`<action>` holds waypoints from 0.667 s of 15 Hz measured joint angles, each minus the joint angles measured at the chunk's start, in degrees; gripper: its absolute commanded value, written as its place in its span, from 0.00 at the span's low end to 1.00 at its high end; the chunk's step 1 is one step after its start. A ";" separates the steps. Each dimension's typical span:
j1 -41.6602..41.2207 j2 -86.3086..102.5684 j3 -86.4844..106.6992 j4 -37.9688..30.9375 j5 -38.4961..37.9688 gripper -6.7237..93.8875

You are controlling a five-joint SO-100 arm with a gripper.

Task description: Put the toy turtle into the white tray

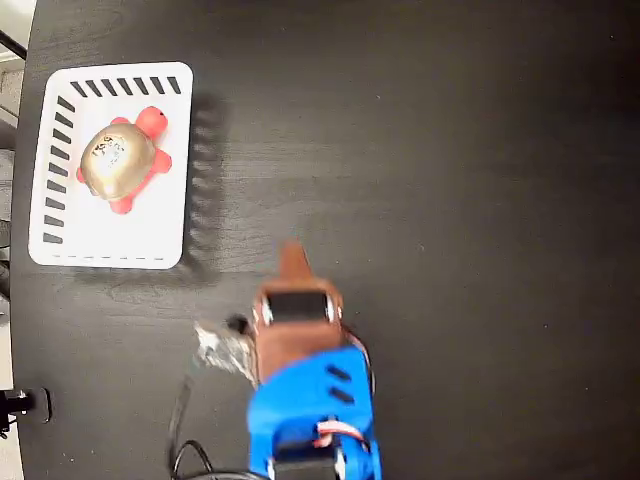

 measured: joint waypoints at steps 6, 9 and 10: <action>1.05 24.26 11.51 14.50 0.44 0.06; 1.85 30.94 11.69 23.64 0.44 0.06; 1.93 32.70 11.60 25.93 0.44 0.06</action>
